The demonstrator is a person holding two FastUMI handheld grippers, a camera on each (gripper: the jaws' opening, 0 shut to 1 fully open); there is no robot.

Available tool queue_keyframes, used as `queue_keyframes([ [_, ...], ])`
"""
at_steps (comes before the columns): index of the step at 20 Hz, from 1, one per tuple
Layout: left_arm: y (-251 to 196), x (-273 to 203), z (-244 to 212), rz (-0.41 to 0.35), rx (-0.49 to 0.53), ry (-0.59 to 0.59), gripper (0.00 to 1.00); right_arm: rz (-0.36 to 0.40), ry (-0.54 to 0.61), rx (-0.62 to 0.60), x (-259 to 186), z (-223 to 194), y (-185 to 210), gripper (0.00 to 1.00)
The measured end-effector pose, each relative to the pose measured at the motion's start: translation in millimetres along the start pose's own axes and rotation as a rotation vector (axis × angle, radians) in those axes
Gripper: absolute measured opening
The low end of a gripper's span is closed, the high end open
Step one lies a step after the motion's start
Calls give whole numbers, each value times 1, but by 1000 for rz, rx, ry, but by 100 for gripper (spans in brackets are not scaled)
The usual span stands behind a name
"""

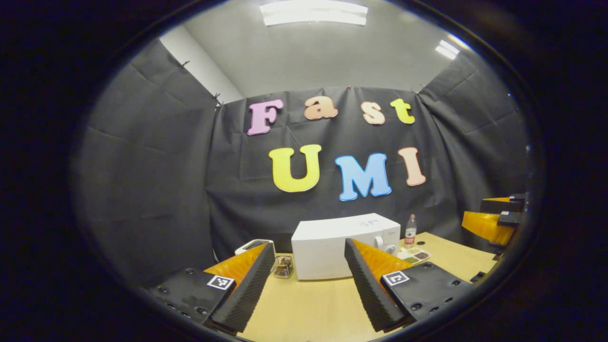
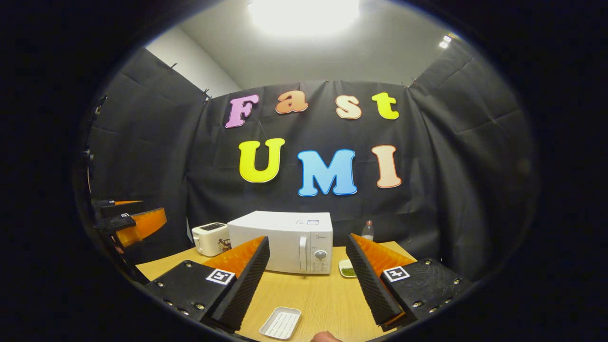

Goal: Open the microwave oven with the left hand, put the food in, and close the microwave oven.

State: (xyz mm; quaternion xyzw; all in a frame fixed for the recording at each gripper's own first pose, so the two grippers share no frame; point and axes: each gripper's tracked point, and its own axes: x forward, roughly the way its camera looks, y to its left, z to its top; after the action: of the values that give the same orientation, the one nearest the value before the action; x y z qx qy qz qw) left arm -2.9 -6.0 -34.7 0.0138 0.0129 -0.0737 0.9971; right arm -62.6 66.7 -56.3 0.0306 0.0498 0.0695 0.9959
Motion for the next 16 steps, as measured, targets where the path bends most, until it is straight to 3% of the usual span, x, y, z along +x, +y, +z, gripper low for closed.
queue_keyframes([
  [5,13,-8,3,4,-51,-23,97,5,-18,-19,4,11,17,98],
  [16,34,0,9,5,-52,-39,100,27,-26,-31,18,16,45,98],
])
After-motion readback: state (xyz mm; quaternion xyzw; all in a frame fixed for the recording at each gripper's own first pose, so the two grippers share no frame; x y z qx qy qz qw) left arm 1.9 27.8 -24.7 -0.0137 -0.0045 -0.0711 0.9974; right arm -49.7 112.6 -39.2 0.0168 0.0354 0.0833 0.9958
